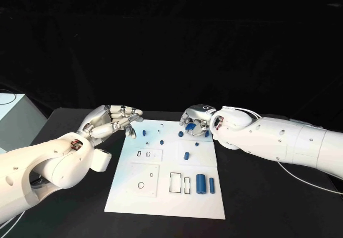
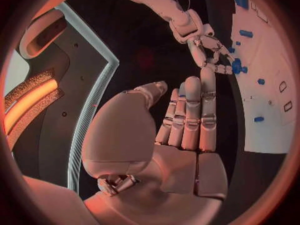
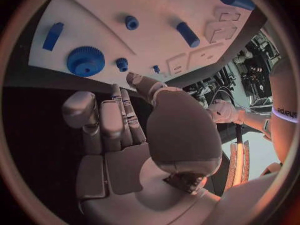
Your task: Assemble the parts on the task board
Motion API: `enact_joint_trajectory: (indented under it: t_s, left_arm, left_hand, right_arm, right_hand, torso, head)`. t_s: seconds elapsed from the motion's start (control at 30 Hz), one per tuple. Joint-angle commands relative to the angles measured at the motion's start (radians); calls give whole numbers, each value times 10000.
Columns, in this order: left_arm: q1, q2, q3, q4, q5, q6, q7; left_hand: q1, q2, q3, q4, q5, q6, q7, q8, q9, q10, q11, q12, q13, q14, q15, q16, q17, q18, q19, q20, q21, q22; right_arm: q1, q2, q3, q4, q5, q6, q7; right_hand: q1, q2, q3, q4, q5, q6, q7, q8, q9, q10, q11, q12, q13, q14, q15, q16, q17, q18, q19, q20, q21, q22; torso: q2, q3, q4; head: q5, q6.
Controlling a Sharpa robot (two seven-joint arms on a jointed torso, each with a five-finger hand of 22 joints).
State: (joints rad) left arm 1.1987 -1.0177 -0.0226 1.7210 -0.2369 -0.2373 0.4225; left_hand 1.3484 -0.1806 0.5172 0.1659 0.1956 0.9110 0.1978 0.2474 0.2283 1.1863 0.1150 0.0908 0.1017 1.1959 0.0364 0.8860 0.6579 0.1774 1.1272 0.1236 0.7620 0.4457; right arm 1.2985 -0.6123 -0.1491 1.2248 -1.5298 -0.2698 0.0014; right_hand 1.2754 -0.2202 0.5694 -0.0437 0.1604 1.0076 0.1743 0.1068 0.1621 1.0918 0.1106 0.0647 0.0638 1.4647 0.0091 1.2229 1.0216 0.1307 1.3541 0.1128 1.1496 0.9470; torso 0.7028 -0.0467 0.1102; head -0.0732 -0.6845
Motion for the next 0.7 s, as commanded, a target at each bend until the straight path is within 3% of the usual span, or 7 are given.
enact_joint_trajectory:
  t_s: [0.03,0.3,0.43,0.7]
  left_arm:
    - [25,-24,9,46,-66,258,-15]
    - [32,-61,10,86,-50,300,-27]
    - [33,-56,11,76,-48,312,-39]
    - [32,-32,11,64,-45,268,-29]
  left_hand:
    - [-88,22,61,-27,-26,-62,1,2,23,-54,48,-14,21,-135,18,-40,-39,38,92,13,235,140]
    - [-100,21,83,-39,-26,-75,3,12,45,-72,51,9,39,-179,22,-17,-55,41,67,20,440,272]
    - [-102,22,89,-42,-26,-81,4,13,50,-79,52,13,43,-189,23,-11,-59,42,58,22,489,303]
    - [-114,20,101,-45,-25,-117,16,3,57,-110,61,18,50,-204,29,6,-68,44,30,28,604,379]
  right_arm:
    - [-1,72,3,-2,-564,494,-250]
    - [-14,273,2,-251,-1003,159,-499]
    - [-17,356,3,-285,-1118,100,-593]
    - [-31,467,2,-354,-1176,203,-647]
  right_hand:
    - [21,-109,-109,7,-42,-54,-2,-34,15,-103,0,-47,-2,215,76,91,72,-186,89,4,96,72]
    - [58,-77,-193,34,21,-86,-2,-48,22,-227,8,-45,2,180,84,147,51,-173,91,12,76,36]
    - [66,-82,-248,44,50,-80,-9,-43,28,-296,10,-45,2,164,88,171,53,-178,104,17,94,66]
    - [79,-3,-275,90,29,-22,-12,-9,50,-257,2,-13,22,123,82,144,-58,-153,72,16,15,-47]
  torso:
    - [95,6,41]
    - [139,-11,118]
    - [190,-11,113]
    - [244,-38,130]
  head:
    - [-13,31]
    - [-80,-13]
    - [-100,18]
    - [-151,-40]
